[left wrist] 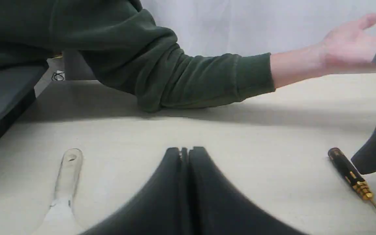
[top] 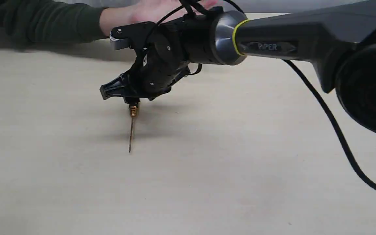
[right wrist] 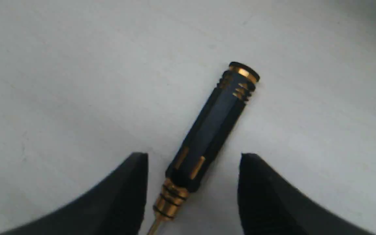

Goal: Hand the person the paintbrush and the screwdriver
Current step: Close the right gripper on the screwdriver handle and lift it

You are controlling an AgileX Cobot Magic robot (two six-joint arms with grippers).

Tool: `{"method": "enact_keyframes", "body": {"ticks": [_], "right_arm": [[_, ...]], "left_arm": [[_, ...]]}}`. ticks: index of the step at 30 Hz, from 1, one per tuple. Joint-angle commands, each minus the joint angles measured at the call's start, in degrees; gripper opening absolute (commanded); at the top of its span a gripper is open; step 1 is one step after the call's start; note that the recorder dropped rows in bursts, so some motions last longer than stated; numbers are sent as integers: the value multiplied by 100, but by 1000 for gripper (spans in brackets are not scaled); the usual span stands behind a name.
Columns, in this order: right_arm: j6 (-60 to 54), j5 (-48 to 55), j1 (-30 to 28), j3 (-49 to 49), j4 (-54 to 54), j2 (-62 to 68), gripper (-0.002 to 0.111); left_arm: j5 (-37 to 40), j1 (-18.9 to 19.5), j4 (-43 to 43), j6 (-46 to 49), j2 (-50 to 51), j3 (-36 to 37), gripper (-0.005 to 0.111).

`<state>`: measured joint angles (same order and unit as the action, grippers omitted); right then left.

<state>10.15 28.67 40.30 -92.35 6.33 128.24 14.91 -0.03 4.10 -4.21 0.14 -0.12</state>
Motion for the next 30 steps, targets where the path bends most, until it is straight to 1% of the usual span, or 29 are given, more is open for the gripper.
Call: {"method": "enact_keyframes", "body": {"ticks": [1,13,18,20,25,26,28,30], "right_arm": [[12,129,-46,-163,23,87,45],[12,463,-46,-709,70,690,45],[12,593,-46,-846,-7,751,44],[12,720,-46,-898,-125,751,41],[12,1058,-46,-958,-311,751,16],[12,1089,-46,-958,-344,751,14],[12,1186,-46,-958,-435,751,6],[12,1286,-46,-958,-523,751,4]], "left_arm": [[-68,-37,-17,-12,-14,12,0],[-51,-37,-29,-12,-14,12,0],[-51,-37,-29,-12,-14,12,0],[-51,-37,-29,-12,-14,12,0],[-51,-37,-29,-12,-14,12,0],[-51,-37,-29,-12,-14,12,0],[-51,-37,-29,-12,-14,12,0],[-51,-37,-29,-12,-14,12,0]]}}
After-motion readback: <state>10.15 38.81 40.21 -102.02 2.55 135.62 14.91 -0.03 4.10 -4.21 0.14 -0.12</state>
